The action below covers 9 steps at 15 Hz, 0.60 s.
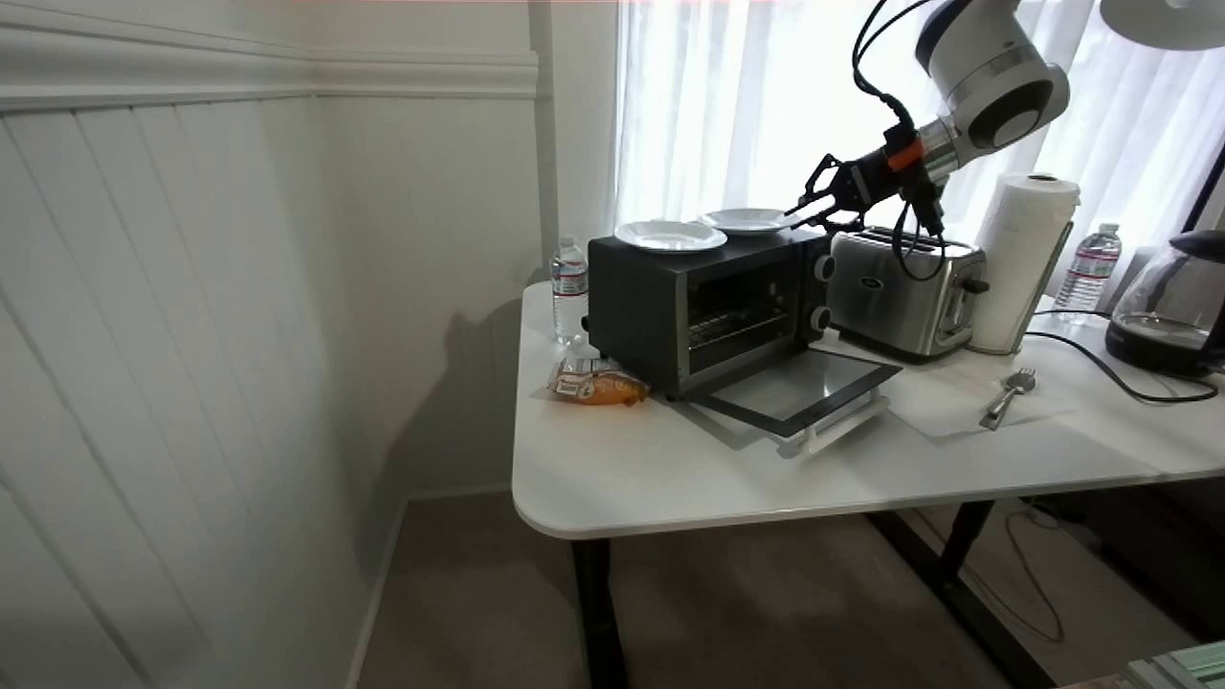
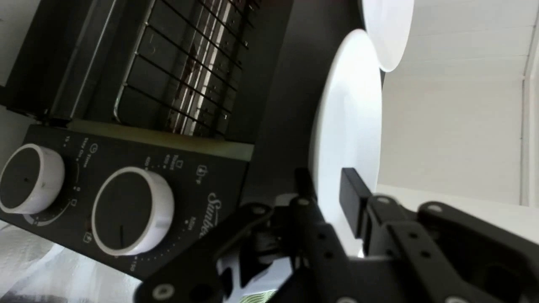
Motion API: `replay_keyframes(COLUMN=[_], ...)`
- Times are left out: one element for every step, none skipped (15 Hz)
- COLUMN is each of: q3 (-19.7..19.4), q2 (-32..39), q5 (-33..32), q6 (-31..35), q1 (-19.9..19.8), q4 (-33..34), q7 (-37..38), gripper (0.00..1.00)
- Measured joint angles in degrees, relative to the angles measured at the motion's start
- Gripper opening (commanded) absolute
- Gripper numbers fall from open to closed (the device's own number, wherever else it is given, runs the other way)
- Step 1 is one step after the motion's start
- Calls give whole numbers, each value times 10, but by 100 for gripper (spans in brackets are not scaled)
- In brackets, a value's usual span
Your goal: Move one glass plate to the left of the table
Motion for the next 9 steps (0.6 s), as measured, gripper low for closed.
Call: replay_keyframes(q3=[0,0,0,0,0,0,0,0,0], q2=[0,0,0,0,0,0,0,0,0], q5=[0,0,0,0,0,0,0,0,0], q6=[-1,-2,-3,-5,-6,-7,-8,-8,-8], q1=[0,0,-1,-1,-1,-1,-1,-1,-1], q4=[0,0,0,0,0,0,0,0,1], q7=[-1,-2,-4,-5,-5,-5,-6,-6,-6], gripper=[3,0,0,1,1,1,1,1,1])
